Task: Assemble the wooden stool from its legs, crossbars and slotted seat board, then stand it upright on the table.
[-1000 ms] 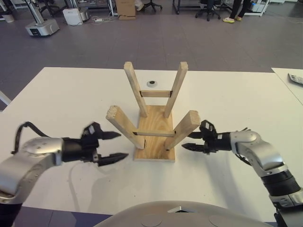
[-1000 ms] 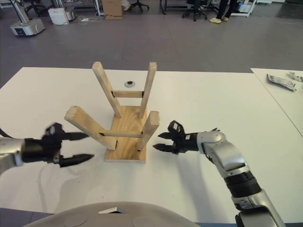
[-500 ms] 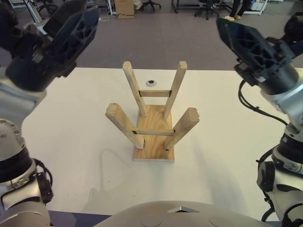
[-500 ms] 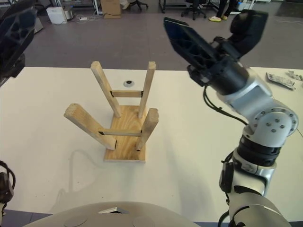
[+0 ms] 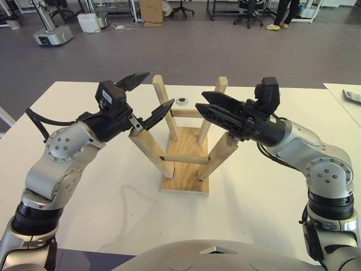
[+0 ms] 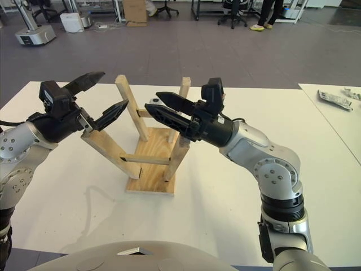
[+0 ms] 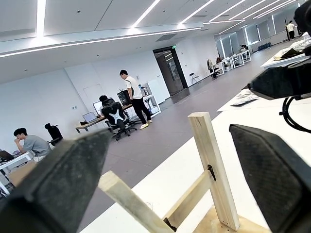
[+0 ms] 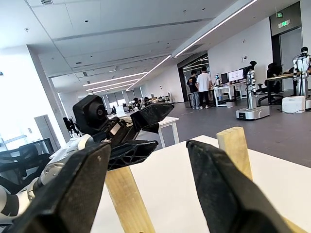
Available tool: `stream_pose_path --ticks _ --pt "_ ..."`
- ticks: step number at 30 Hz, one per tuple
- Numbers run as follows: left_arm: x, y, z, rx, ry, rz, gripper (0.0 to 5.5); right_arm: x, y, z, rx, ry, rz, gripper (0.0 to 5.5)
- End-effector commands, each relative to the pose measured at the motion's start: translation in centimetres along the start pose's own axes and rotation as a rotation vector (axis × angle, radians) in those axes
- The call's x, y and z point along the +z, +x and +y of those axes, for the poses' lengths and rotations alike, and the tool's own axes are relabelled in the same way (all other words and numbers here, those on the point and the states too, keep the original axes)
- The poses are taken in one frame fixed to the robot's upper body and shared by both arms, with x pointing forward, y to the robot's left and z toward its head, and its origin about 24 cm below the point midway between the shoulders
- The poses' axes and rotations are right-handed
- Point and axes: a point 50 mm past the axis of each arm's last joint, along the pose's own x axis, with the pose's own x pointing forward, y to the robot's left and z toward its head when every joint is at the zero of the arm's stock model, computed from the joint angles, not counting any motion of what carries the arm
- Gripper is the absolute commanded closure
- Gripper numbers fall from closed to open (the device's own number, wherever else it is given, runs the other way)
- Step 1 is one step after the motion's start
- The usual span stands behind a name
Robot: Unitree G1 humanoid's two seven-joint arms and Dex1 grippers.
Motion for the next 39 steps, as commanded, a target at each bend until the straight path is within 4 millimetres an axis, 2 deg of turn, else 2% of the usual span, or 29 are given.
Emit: stream_pose_path --ticks 1,3,6,9,11,12,15,16,17,19,20,21,23,25,31,33,35,37,39 --pt "-3.4 -0.1 -2.8 -0.151 -0.210 0.168 1.08 0.1 0.3 -0.8 -0.020 0.000 0.058 2.60" --pt "0.9 1.1 -1.5 -0.121 -0.166 -0.042 1.08 2.6 0.7 -0.3 0.016 -0.057 -0.034 2.60" --pt "5.8 1.9 0.3 -0.035 -0.134 -0.276 1.08 5.9 1.1 0.6 0.055 -0.108 -0.167 2.60" --pt "9.0 1.8 1.5 0.046 -0.101 -0.426 1.08 8.5 0.9 2.1 0.119 -0.098 -0.304 2.60" --pt "9.7 1.2 1.6 0.070 -0.111 -0.456 1.08 8.9 -0.1 2.6 0.143 -0.057 -0.350 2.60" --pt "9.2 0.7 1.2 0.072 -0.140 -0.430 1.08 8.0 -0.8 2.4 0.124 -0.021 -0.323 2.60" --pt "4.3 -0.8 -2.0 0.052 -0.339 -0.188 1.08 2.2 -2.6 0.8 -0.024 0.117 -0.119 2.60" --pt "1.7 -1.3 -3.6 0.038 -0.426 -0.070 1.08 -0.5 -3.3 0.3 -0.077 0.183 -0.033 2.60" --pt "-1.7 -2.1 -5.3 0.045 -0.542 0.087 1.08 -3.4 -4.1 -0.1 -0.142 0.264 0.034 2.60" --pt "-7.3 -3.8 -8.6 0.026 -0.631 0.344 1.08 -7.5 -5.2 -0.5 -0.228 0.363 0.113 2.60" --pt "-8.5 -4.1 -9.4 0.048 -0.654 0.374 1.08 -7.8 -5.0 -0.8 -0.242 0.368 0.100 2.60" --pt "-8.9 -3.8 -9.3 0.075 -0.643 0.358 1.08 -7.3 -4.7 -1.1 -0.239 0.353 0.074 2.60" --pt "-8.8 -3.0 -8.0 0.133 -0.605 0.292 1.08 -6.0 -4.0 -1.6 -0.225 0.314 0.023 2.60" --pt "-7.9 -2.1 -7.0 0.134 -0.559 0.220 1.08 -5.0 -3.5 -1.7 -0.204 0.276 0.002 2.60" --pt "-4.3 -0.3 -6.5 0.067 -0.532 0.033 1.08 -2.6 -3.1 -1.6 -0.158 0.200 -0.043 2.60" --pt "-2.2 0.1 -5.9 0.041 -0.525 -0.071 1.08 -0.9 -3.0 -1.2 -0.117 0.178 -0.099 2.60" --pt "1.8 0.3 -4.7 -0.002 -0.544 -0.277 1.08 1.2 -2.9 0.0 -0.027 0.182 -0.175 2.60" --pt "5.5 -0.1 -3.6 -0.034 -0.583 -0.474 1.08 2.0 -3.0 1.2 0.050 0.208 -0.208 2.60" --pt "7.3 -0.6 -2.6 -0.016 -0.622 -0.581 1.08 2.2 -3.5 1.7 0.067 0.232 -0.220 2.60"
